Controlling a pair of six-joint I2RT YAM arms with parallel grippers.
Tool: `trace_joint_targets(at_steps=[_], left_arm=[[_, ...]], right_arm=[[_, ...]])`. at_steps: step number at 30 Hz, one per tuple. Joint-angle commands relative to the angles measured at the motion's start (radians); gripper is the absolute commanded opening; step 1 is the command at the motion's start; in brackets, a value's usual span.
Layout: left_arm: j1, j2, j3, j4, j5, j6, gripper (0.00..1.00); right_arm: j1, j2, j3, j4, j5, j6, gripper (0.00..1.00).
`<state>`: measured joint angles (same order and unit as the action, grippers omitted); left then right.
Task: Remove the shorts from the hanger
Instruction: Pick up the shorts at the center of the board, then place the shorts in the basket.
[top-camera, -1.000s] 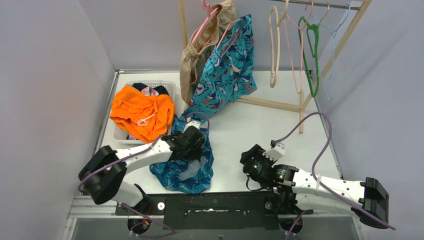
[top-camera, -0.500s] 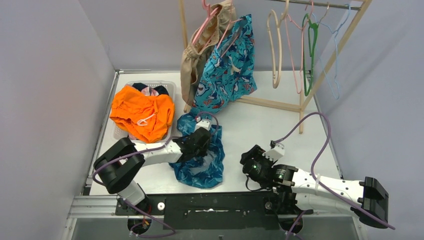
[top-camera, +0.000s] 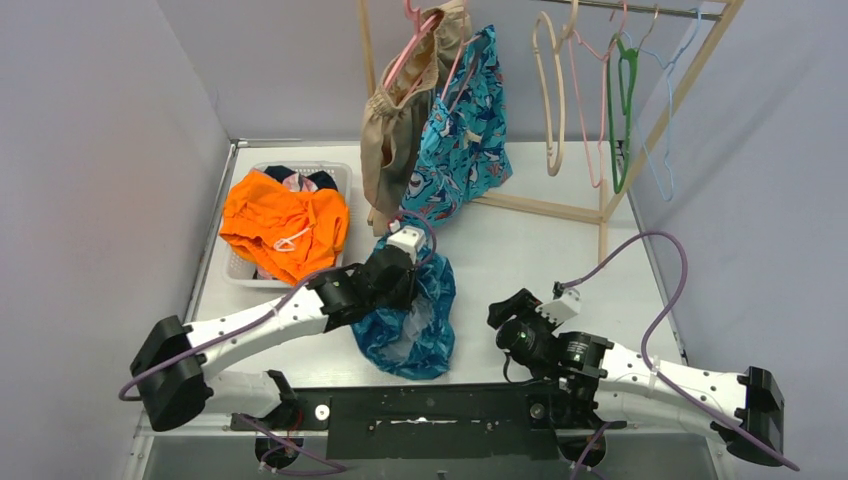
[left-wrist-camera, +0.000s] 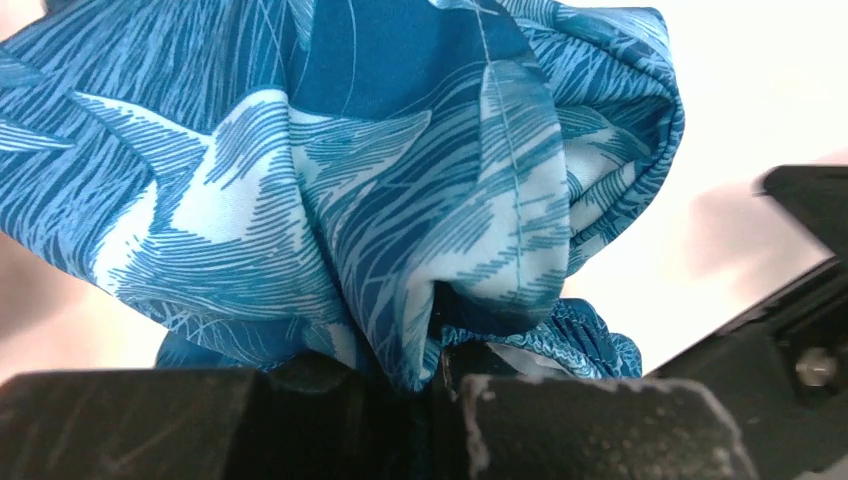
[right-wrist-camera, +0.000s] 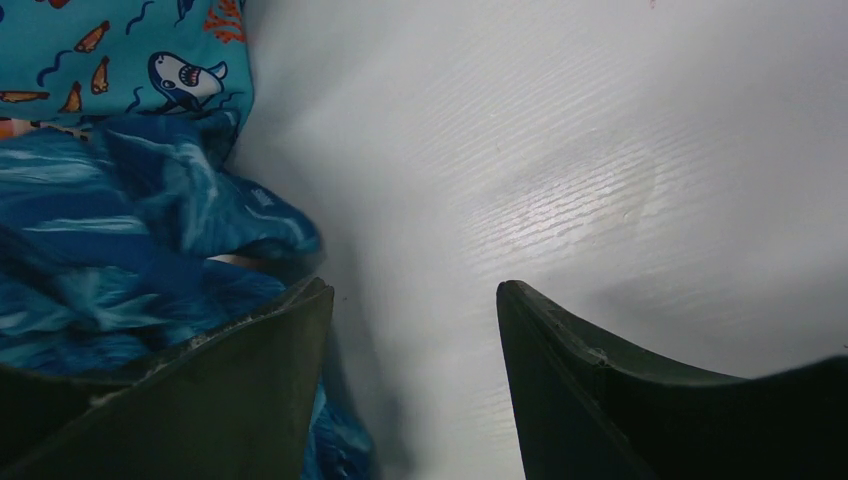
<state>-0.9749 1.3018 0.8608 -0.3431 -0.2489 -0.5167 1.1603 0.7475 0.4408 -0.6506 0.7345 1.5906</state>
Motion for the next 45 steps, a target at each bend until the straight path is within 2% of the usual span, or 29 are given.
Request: trace_joint_targets(at_steps=[1,6,11,18,22,28,30,34,39,43,45], left_arm=[[0.009,-0.1,0.12,-0.059,-0.001,0.049,0.0],[0.016,-0.151,0.215,-0.135,-0.017,0.063,0.0],[0.069,-0.203,0.312,-0.27,-0.183,0.058,0.0],[0.382,-0.275,0.44,-0.381,-0.209,0.139,0.0],[0.555,-0.24,0.577,-0.404,-0.197,0.203,0.0],[0.703,-0.103,0.844,-0.378,-0.149,0.324,0.0],[0.73,-0.048,0.872,-0.365,-0.146,0.347,0.0],[0.809,-0.008,0.795,-0.304,-0.05,0.348,0.0],[0.861,-0.006,0.534,-0.184,0.152,0.307,0.0],[0.89,0.053,0.421,-0.183,0.381,0.278,0.0],[0.892,0.073,0.384,-0.183,0.335,0.256,0.0]], right_arm=[[0.011,-0.029,-0.012,-0.014,0.084,0.026,0.62],[0.01,-0.032,-0.008,-0.015,0.09,0.023,0.62],[0.01,-0.021,-0.001,-0.015,0.083,0.023,0.62],[0.011,-0.013,0.012,-0.014,0.085,0.011,0.62],[0.012,-0.013,0.022,-0.008,0.089,-0.005,0.62],[0.011,-0.008,0.051,-0.022,0.091,-0.021,0.63],[0.012,-0.007,0.053,-0.02,0.091,-0.022,0.63],[0.011,-0.009,0.054,-0.021,0.087,-0.023,0.62],[0.012,-0.012,0.055,-0.026,0.083,-0.02,0.63],[0.012,-0.008,0.061,-0.026,0.085,-0.027,0.63],[0.012,-0.006,0.065,-0.028,0.083,-0.027,0.63]])
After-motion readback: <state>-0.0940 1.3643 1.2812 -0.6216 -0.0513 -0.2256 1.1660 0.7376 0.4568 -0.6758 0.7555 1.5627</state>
